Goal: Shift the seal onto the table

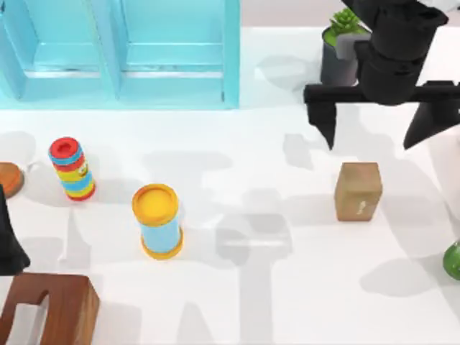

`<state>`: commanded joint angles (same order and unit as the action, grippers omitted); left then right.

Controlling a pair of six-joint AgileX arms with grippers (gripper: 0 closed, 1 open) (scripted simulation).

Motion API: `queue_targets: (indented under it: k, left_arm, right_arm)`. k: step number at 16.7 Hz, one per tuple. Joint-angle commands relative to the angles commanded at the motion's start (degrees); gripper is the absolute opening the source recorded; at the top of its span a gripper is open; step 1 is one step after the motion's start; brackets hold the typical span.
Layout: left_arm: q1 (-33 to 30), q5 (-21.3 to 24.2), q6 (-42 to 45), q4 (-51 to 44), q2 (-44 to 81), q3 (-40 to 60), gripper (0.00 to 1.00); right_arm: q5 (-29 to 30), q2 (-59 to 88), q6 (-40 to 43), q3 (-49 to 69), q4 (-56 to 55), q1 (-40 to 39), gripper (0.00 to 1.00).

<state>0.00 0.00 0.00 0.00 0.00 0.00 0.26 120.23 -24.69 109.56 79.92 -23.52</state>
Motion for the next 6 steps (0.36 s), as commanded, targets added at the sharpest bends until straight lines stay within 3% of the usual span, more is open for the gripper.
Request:
queue_targets:
  k: [6]
  left_arm:
    - [0.0, 0.0, 0.0, 0.0, 0.0, 0.0, 1.0]
  right_arm:
    - [-0.06, -1.31, 0.14, 8.41, 8.99, 0.28, 1.0]
